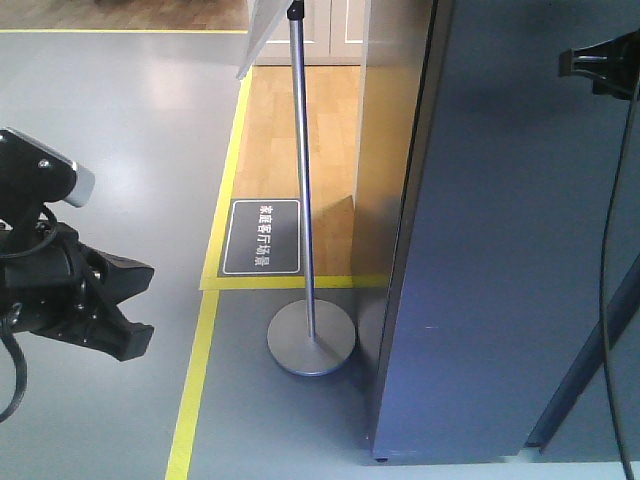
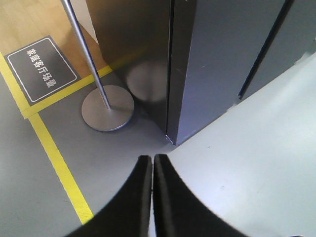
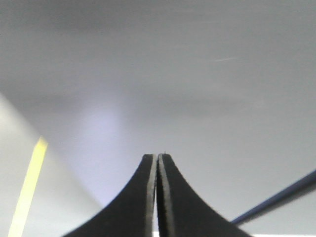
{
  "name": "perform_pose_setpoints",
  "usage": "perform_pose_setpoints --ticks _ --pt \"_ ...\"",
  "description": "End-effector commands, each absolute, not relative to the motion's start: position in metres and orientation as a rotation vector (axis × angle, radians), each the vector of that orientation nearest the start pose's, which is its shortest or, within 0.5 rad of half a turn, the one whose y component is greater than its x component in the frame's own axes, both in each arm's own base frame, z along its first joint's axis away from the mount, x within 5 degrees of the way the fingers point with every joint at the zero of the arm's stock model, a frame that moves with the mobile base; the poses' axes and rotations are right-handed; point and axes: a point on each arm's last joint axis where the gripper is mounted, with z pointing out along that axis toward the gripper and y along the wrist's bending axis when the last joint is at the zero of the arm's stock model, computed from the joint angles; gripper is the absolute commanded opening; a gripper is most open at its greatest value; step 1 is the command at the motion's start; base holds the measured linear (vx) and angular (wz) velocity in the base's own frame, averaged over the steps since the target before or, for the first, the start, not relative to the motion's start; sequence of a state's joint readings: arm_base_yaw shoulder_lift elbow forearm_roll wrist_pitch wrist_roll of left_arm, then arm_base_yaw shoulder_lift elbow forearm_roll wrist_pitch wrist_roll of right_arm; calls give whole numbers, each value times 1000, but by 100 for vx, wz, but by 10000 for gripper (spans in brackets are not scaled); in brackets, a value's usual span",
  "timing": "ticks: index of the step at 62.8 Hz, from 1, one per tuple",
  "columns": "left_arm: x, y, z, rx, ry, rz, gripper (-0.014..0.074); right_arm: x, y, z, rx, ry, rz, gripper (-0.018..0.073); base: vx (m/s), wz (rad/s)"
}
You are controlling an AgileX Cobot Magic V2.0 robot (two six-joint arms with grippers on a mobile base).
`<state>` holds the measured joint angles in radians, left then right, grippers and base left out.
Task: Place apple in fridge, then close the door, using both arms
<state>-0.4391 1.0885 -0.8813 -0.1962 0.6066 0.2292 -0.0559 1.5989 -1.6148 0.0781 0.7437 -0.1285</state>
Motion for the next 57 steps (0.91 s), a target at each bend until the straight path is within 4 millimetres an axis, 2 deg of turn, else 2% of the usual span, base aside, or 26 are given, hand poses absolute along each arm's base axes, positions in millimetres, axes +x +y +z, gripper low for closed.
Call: perform_pose_setpoints --ticks 1,5,22,41,57 --pt "198 -103 340 584 2125 -339 -6 338 -3 427 -78 2059 -22 -3 0 0" --pt "198 -103 340 584 2125 -339 -6 326 4 426 -97 2038 -22 -3 0 0" --pt "198 -103 340 584 2125 -339 -6 259 21 385 -172 2086 12 -3 0 0" --pt "198 -103 340 584 2125 -339 -6 179 16 352 -170 2136 28 -3 0 0" --pt "198 -103 340 584 2125 -339 -6 124 12 328 -132 2223 55 -3 0 0"
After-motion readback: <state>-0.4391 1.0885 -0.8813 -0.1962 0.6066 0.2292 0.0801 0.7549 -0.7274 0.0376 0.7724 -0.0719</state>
